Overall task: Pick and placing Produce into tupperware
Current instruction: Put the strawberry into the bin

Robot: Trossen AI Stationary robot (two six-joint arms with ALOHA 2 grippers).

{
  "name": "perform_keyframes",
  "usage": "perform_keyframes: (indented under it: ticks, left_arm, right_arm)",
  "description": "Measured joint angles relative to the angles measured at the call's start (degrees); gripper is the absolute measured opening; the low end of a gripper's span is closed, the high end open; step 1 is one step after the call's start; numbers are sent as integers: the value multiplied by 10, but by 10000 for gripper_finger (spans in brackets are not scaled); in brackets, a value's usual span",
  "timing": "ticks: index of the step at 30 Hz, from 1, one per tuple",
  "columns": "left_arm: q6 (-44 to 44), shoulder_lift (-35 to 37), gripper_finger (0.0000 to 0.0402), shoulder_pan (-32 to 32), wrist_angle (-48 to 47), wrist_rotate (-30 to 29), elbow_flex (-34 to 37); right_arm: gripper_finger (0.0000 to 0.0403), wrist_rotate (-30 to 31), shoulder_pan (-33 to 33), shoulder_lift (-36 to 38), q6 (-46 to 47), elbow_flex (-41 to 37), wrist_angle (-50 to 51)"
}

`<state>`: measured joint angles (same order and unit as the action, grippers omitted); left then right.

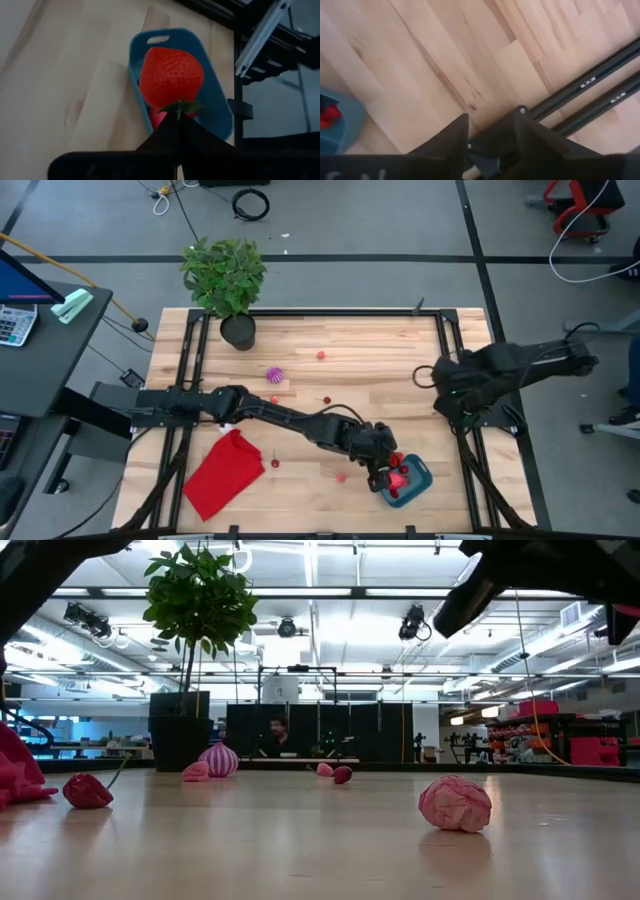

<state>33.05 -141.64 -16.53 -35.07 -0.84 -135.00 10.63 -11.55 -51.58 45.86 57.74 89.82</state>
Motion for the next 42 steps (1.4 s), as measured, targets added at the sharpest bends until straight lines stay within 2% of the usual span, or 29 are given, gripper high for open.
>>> perform_keyframes:
  ticks: [6, 11, 25, 42]
  left_arm:
    - [-66, 0, 0, -4, 69, 6, 0]
    - [-50, 0, 0, -4, 85, 7, 0]
    - [-10, -33, 0, -27, 106, 40, 0]
    - [-12, -69, 1, -33, 89, 46, 4]
  right_arm:
    - [169, 28, -3, 56, 29, 0, -1]
    - [169, 69, -3, 68, 35, 0, -1]
    - [169, 71, -3, 65, 21, 0, -4]
    - [168, 72, -3, 65, 22, 0, -10]
